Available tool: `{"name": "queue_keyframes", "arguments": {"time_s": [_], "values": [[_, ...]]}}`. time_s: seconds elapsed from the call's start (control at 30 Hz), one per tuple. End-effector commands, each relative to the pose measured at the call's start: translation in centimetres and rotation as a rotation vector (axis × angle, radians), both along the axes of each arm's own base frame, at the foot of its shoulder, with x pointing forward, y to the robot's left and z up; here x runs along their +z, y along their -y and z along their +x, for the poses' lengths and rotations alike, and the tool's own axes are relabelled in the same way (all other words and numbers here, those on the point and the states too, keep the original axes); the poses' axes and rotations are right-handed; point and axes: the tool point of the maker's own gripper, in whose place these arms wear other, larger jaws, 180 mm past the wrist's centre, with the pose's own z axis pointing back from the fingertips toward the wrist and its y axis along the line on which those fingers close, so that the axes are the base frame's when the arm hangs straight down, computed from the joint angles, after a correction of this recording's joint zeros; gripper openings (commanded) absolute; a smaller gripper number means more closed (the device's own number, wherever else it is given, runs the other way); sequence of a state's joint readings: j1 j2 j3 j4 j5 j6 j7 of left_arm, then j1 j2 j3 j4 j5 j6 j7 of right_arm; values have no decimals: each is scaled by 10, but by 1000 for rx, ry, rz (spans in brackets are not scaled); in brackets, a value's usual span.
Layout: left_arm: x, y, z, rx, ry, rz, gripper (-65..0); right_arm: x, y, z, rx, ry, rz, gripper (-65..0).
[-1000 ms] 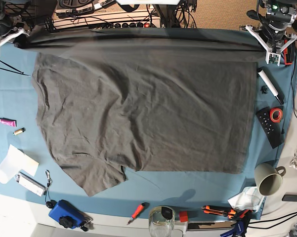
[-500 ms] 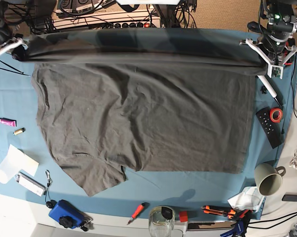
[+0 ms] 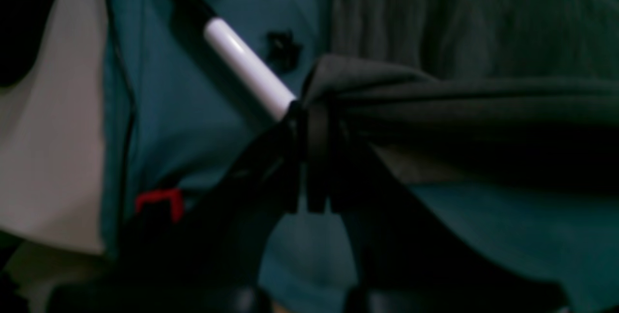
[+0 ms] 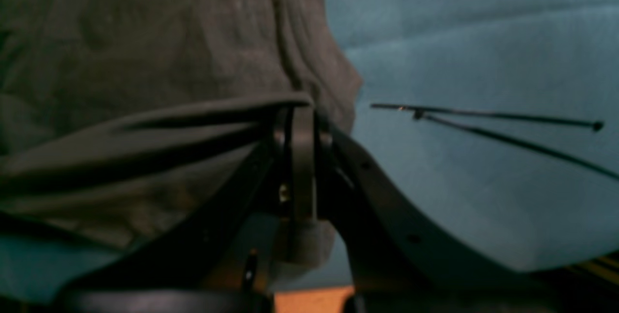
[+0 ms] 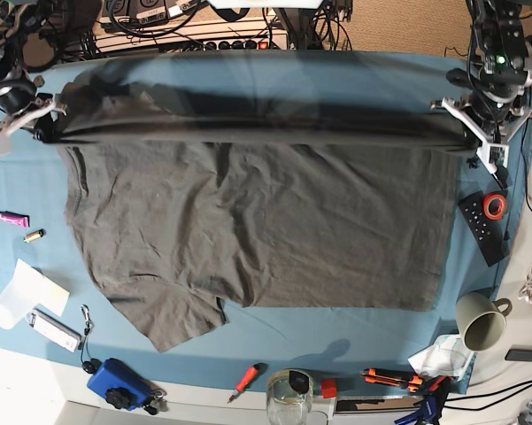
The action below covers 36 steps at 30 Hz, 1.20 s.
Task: Fold the T-shirt properly
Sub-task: 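Lower the held shoulder edge with both grippers onto the shirt body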
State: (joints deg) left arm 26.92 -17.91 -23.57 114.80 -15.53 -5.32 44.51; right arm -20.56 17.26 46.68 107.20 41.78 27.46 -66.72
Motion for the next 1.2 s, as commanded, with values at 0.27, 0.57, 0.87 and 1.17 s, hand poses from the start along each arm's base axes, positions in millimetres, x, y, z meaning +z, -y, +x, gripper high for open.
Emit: {"name": "queue_keyframes", "arguments": {"time_s": [0.27,0.57,0.87,1.17], "values": [[21,-3,30,-19,104,4,-650,6,-1,25,12,36,-94,-650],[25,12,48,-65,137,-35,-650,13,4,40,-6,69,-147,-650],[22,20,63,-81,143,13,-650,-1,15,53,-56,67,-85,-650],[5,11,85,-54,121,-20,-650,0,20,76,-74,103,-40,-650]]}}
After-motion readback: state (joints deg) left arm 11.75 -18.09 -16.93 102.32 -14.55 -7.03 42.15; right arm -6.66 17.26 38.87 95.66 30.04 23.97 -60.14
